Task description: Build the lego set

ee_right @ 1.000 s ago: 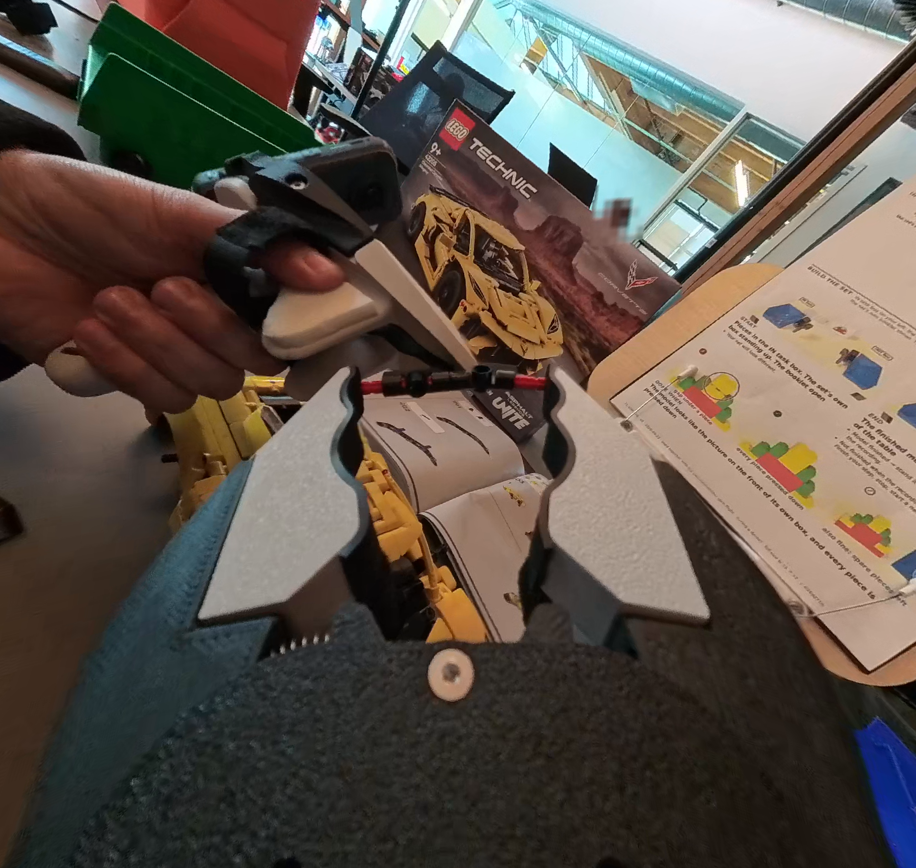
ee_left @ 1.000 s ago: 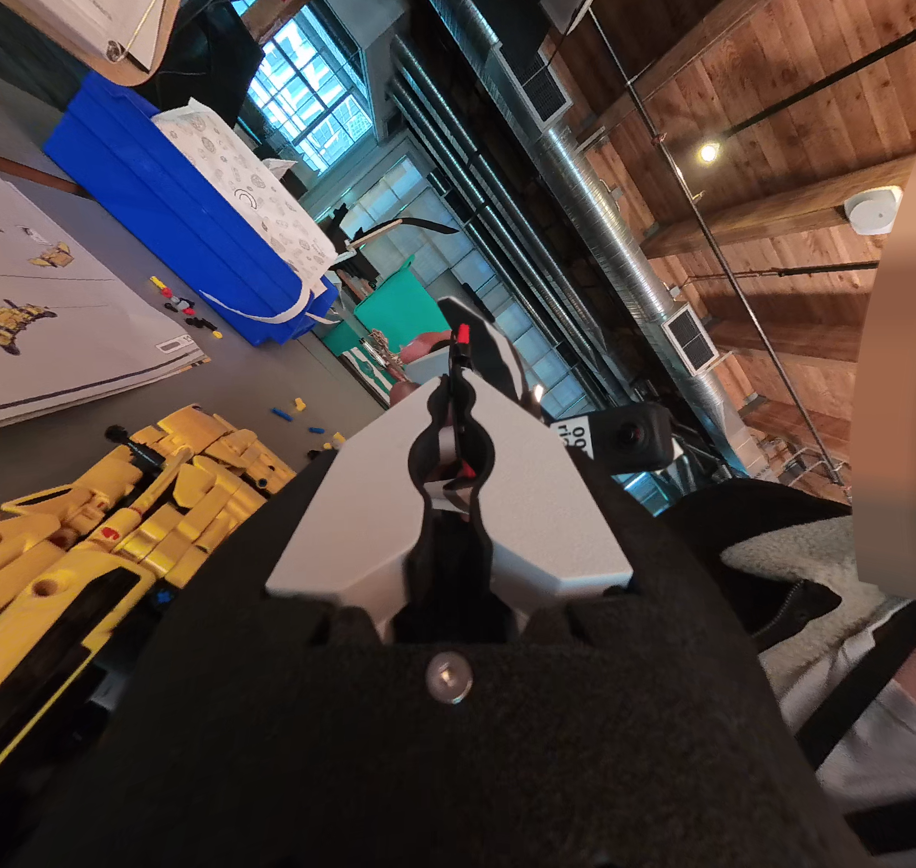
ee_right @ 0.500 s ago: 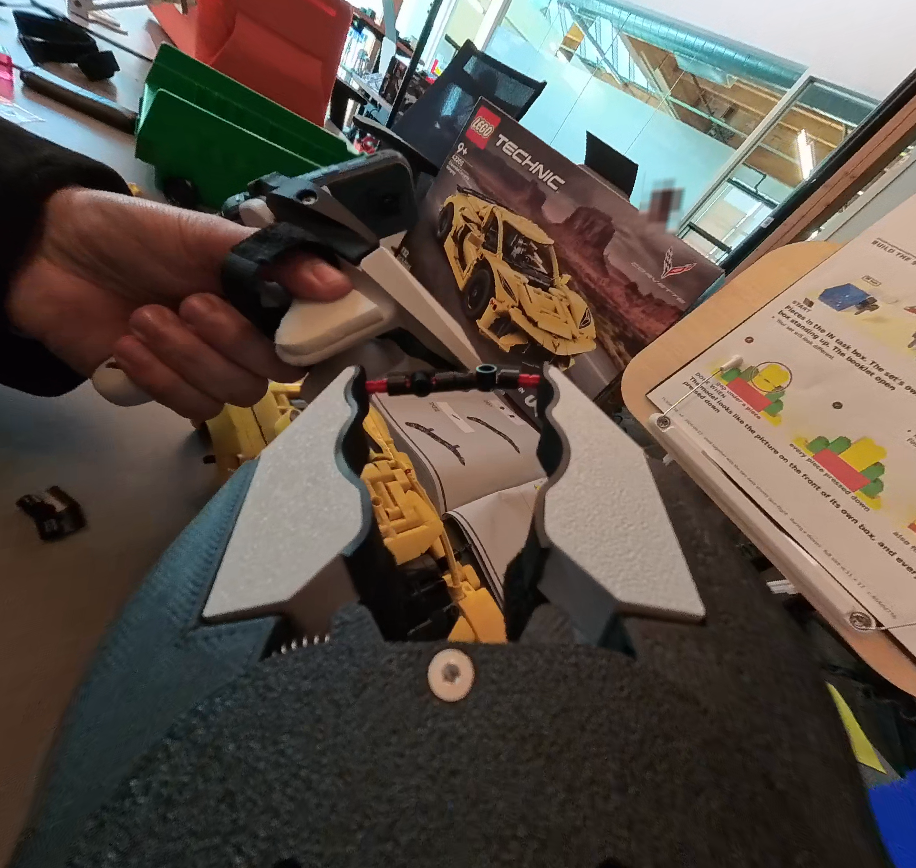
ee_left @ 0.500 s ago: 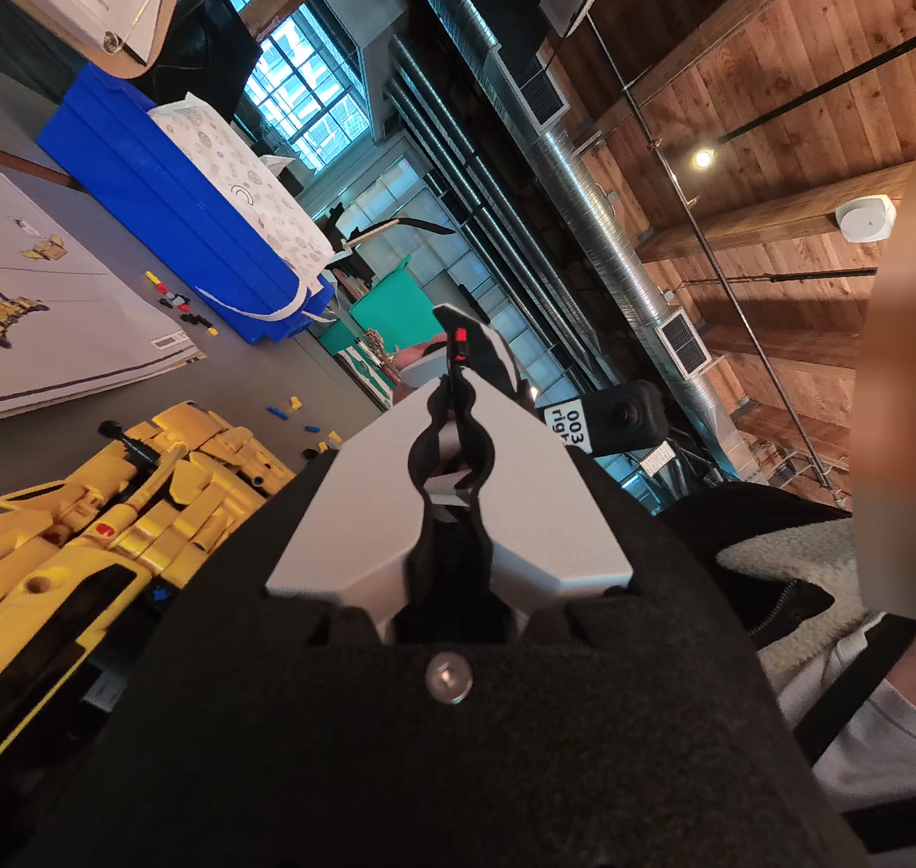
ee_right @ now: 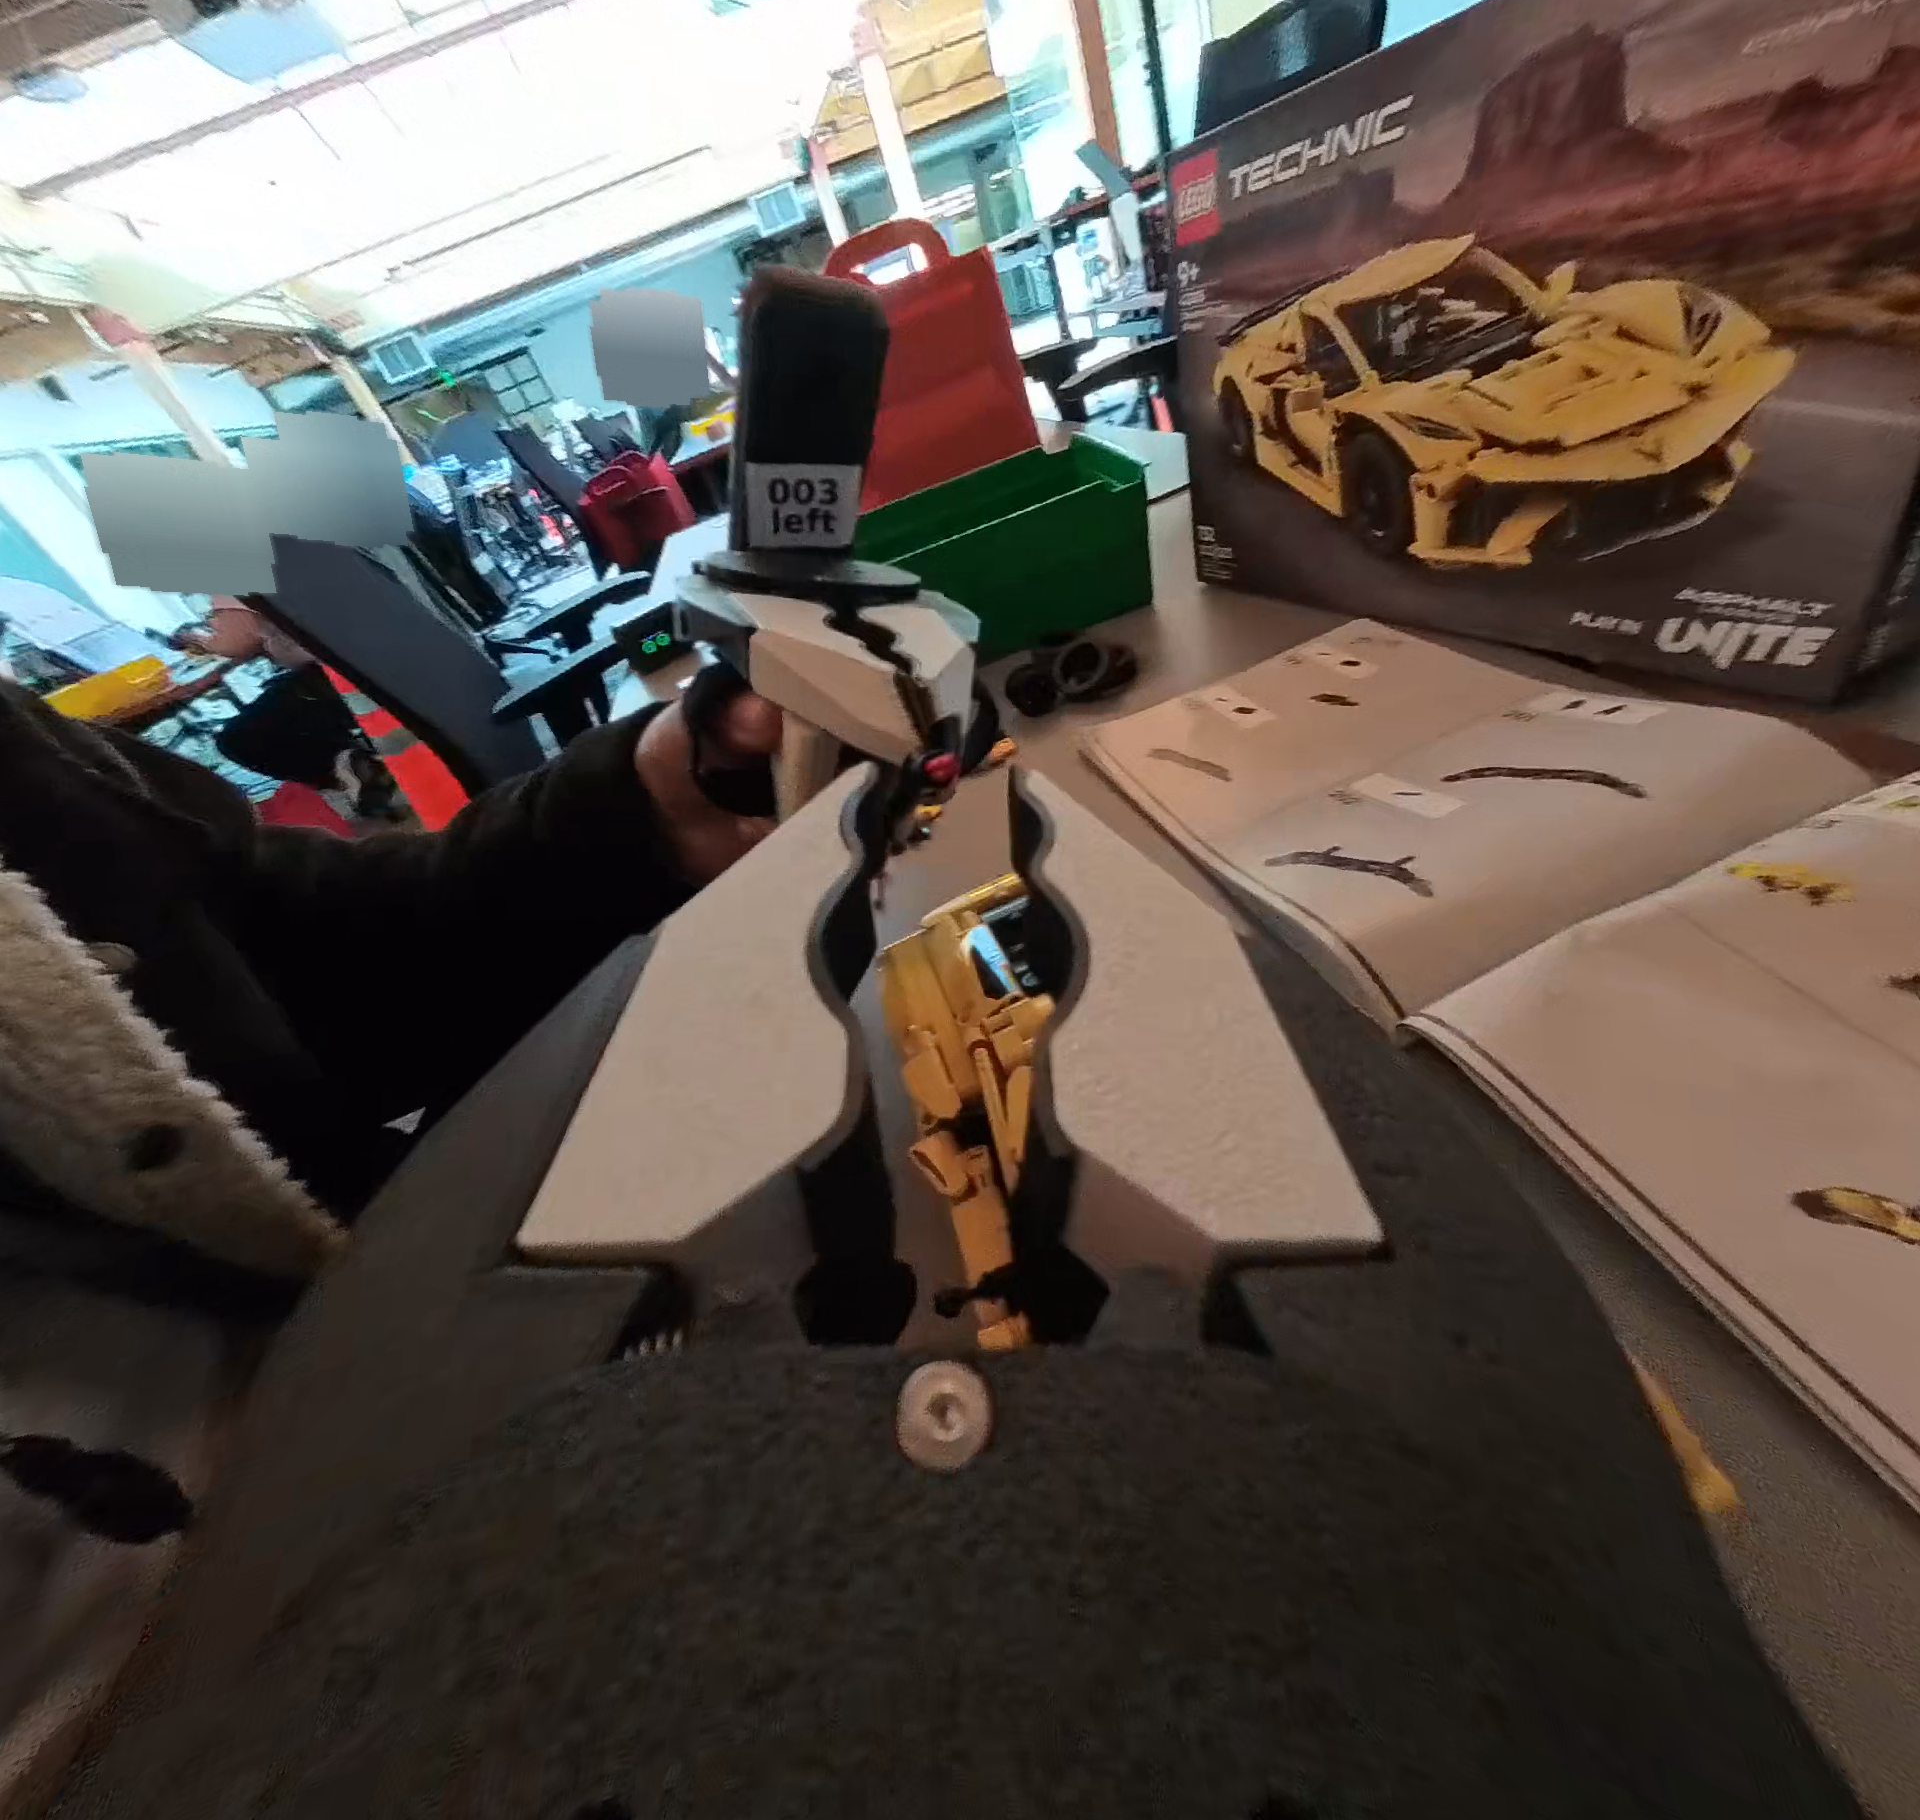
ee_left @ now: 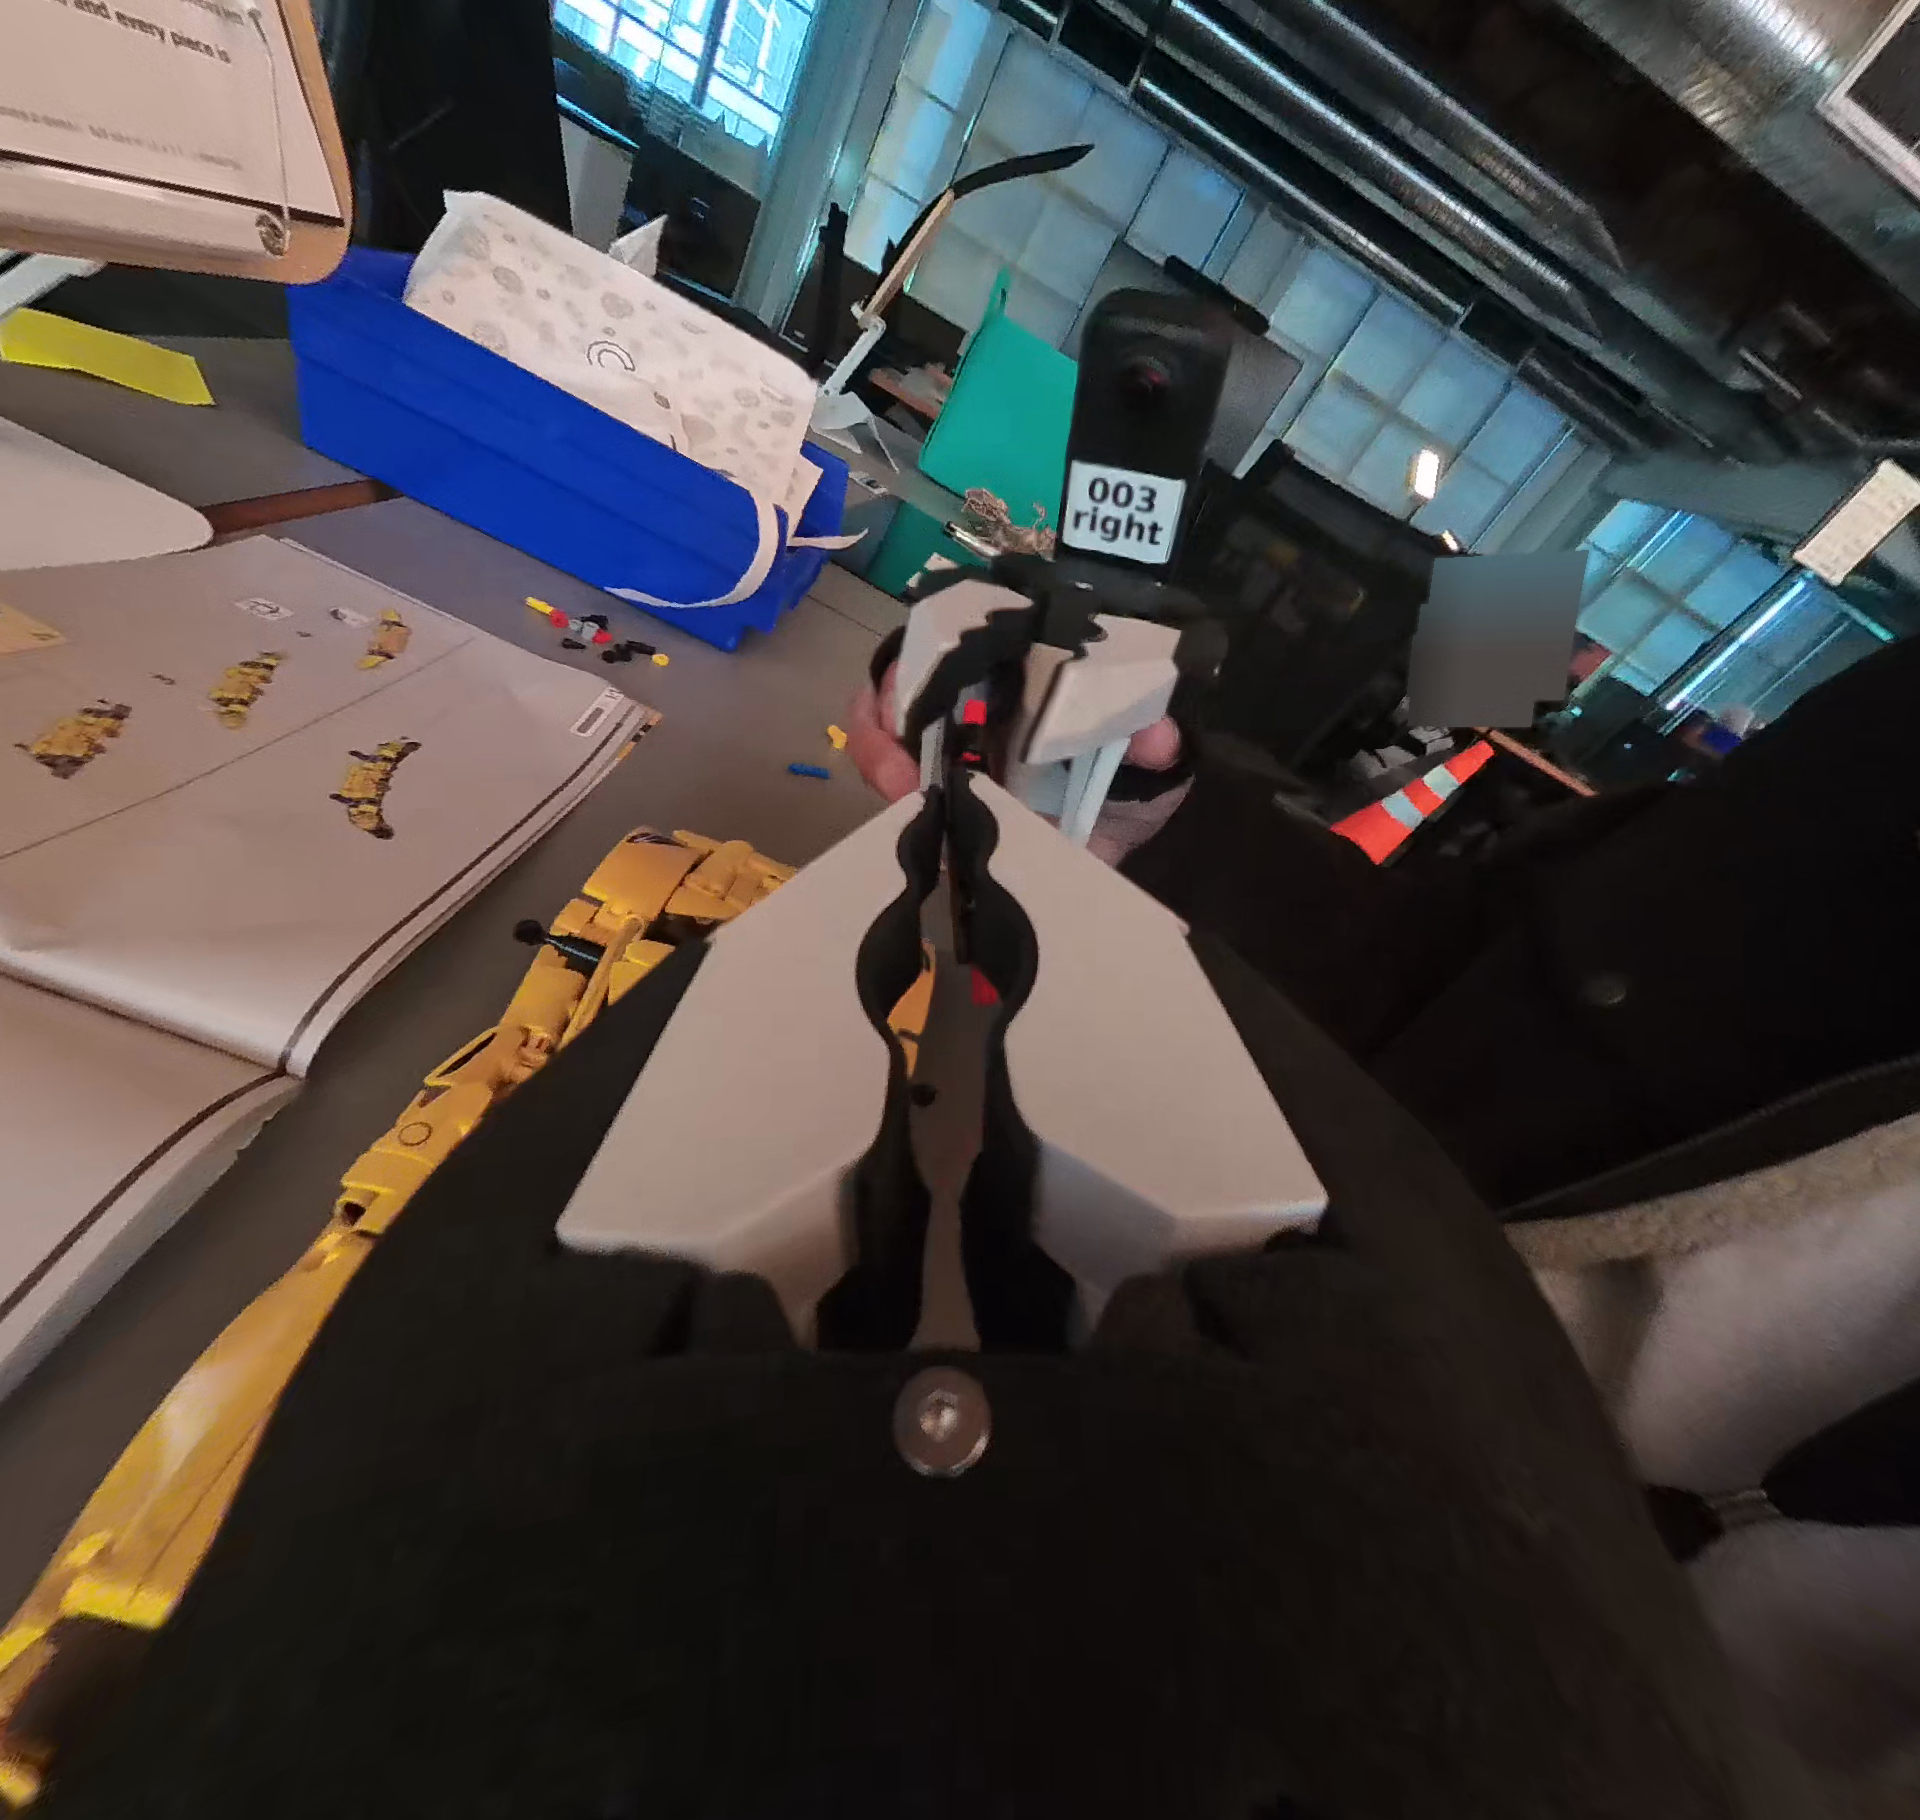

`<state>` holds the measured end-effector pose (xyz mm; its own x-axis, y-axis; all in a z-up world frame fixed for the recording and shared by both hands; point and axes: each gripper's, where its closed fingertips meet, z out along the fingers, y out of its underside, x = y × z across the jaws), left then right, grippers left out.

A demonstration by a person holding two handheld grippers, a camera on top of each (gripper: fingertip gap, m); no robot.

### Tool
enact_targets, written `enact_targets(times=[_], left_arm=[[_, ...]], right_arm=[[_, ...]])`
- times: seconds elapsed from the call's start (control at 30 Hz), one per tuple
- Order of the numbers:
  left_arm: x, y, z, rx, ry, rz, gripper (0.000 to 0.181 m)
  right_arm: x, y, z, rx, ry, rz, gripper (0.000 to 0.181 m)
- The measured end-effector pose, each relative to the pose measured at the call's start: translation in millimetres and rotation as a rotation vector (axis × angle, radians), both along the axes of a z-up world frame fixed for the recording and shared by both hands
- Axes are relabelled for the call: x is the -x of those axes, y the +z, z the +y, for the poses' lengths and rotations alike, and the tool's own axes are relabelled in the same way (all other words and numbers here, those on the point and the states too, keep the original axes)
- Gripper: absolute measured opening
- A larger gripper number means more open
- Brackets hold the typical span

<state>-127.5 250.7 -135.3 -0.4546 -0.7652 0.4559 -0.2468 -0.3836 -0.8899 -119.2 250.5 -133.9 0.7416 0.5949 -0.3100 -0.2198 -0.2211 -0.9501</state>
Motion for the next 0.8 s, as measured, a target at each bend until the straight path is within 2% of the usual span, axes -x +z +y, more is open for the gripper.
enact_targets(times=[0.13, 0.17, 0.2, 0.27, 0.33, 0.53, 0.7, 0.8], left_arm=[[0, -7, -12, -0.065, -0.041, 0.027, 0.0], [0, -9, -15, -0.077, -0.05, 0.034, 0.0], [-1, -11, -14, -0.085, -0.044, 0.039, 0.0], [-4, -10, -12, -0.049, -0.031, 0.04, 0.0], [-7, -4, -8, 0.037, -0.014, 0.013, 0.001], [0, 12, 9, 0.157, -0.004, -0.064, 0.011], [1, 12, -3, 0.138, -0.064, -0.072, 0.012], [0, 12, -6, 0.105, -0.056, -0.08, 0.02]], right_arm=[[7, -2, -1, 0.03, 0.05, 0.042, 0.02], [11, -5, -3, 0.047, 0.083, 0.046, 0.007], [11, -7, -4, 0.071, 0.092, 0.057, 0.004], [8, -11, -4, 0.121, 0.117, 0.078, 0.002], [4, -8, -2, 0.151, 0.14, 0.178, 0.001], [-22, 16, 0, 0.037, 0.035, 0.293, 0.0], [-29, 21, 0, 0.006, 0.005, 0.309, 0.001], [-29, 23, -1, -0.001, 0.015, 0.313, 0.0]])
